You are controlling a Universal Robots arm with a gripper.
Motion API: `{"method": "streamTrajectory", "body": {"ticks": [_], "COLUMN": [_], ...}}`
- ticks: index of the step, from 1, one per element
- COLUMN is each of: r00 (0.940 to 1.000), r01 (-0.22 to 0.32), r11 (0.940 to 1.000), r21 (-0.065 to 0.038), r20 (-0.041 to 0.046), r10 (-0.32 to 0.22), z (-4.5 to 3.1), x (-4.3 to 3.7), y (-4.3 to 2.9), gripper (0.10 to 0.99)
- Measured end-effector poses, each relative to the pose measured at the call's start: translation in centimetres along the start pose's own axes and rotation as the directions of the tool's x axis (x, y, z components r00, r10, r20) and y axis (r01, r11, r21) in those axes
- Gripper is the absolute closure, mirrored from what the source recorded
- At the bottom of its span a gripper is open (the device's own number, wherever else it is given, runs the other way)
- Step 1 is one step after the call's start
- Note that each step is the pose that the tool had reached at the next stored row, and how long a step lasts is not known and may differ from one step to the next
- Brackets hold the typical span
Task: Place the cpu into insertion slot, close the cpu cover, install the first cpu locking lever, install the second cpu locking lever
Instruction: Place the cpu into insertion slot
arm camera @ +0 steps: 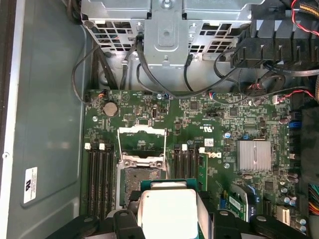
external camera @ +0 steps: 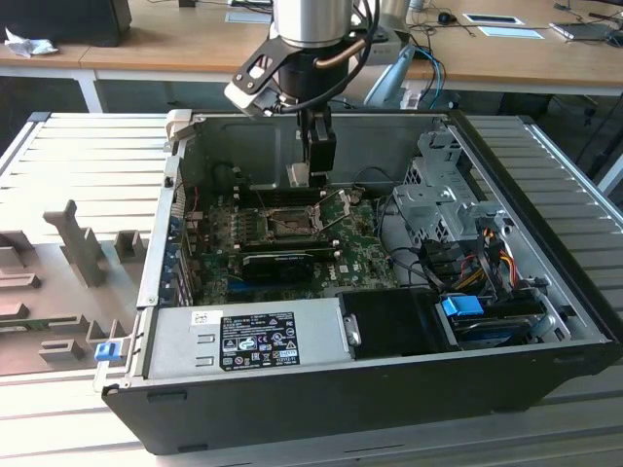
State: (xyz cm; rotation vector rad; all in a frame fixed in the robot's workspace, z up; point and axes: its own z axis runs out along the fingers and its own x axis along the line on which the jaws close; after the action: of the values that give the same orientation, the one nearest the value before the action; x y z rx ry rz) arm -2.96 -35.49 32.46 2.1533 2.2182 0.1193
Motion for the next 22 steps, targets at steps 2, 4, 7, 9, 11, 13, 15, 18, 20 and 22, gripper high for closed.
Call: {"method": "streamTrajectory", "body": {"ticks": [2,4,7,9,11,13,15,18,20,22], "r00": [1.0000,1.0000,1.0000,1.0000,1.0000,1.0000,1.0000,1.0000,1.0000,0.9999], "r01": [0.000,0.000,0.000,0.000,0.000,0.000,0.000,-0.001,-0.006,-0.013], "r11": [1.0000,1.0000,1.0000,1.0000,1.0000,1.0000,1.0000,1.0000,1.0000,0.9999], "r21": [0.000,0.000,0.000,0.000,0.000,0.000,0.000,0.000,0.000,0.000], "r20": [0.0000,0.0000,0.0000,0.0000,0.0000,0.0000,0.0001,0.0002,0.0006,0.0013], "r10": [0.000,0.000,0.000,0.000,0.000,0.000,0.000,0.001,0.006,0.013], "z": [0.09,0.19,0.30,0.41,0.49,0.56,0.83,1.27,1.40,1.51], "x": [0.00,0.00,-0.01,-0.01,-0.01,-0.01,-0.02,-0.03,-0.03,-0.03], "y": [-0.01,-0.02,-0.03,-0.04,-0.04,-0.05,-0.07,-0.11,-0.12,-0.14], "gripper": [0.557,0.557,0.557,0.557,0.557,0.557,0.557,0.557,0.557,0.557]}}
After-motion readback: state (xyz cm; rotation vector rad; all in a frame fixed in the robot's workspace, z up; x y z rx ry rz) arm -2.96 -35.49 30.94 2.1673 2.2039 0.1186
